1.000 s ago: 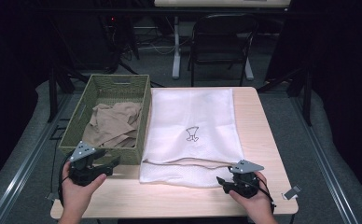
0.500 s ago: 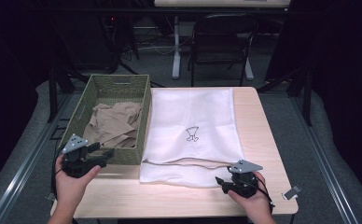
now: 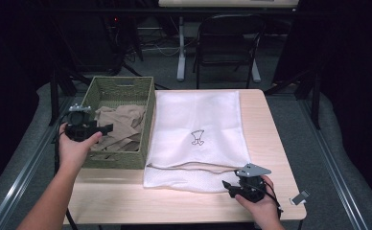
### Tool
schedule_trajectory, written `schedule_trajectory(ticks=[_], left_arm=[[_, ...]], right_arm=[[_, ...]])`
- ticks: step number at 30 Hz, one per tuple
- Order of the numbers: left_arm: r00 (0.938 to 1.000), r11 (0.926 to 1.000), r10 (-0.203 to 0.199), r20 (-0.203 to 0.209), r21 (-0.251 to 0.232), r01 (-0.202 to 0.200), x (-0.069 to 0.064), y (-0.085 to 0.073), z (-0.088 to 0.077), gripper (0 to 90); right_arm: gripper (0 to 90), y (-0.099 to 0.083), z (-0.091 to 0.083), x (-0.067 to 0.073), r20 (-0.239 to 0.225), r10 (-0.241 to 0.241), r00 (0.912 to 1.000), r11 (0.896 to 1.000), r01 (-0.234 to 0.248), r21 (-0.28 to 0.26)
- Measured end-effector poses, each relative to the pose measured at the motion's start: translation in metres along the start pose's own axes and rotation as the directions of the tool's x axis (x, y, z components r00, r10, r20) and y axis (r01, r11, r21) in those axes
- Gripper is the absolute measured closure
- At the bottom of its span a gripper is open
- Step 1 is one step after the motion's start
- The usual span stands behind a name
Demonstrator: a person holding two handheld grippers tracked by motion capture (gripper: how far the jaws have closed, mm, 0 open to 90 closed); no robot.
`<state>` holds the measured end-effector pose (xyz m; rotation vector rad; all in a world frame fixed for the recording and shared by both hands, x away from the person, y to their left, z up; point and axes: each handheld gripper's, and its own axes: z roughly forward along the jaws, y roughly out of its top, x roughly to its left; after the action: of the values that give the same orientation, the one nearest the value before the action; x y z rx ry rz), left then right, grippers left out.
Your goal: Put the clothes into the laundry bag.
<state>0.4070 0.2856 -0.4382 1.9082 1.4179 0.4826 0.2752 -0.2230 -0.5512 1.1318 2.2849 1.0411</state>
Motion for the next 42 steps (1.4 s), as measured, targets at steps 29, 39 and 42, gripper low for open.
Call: schedule_trajectory(ticks=[29, 39, 42], left_arm=[[0.9969, 0.9794, -0.061, -0.05, 0.19, 0.069, 0.014, 0.029, 0.075, 30.0], [0.9926, 0.9677, -0.079, -0.092, 0.232, 0.098, 0.019, 0.027, 0.096, 23.3], [0.9925, 0.9652, -0.084, -0.089, 0.24, 0.103, 0.018, 0.027, 0.098, 21.0]], right_arm=[[37.7, 0.0, 0.001, -0.002, -0.003, -0.006, 1.0, 1.0, 0.006, 0.004], [37.7, 0.0, 0.001, -0.002, -0.006, -0.011, 0.9999, 1.0, 0.011, -0.003], [37.6, 0.0, 0.001, -0.002, -0.007, -0.01, 0.9999, 1.0, 0.01, -0.003]])
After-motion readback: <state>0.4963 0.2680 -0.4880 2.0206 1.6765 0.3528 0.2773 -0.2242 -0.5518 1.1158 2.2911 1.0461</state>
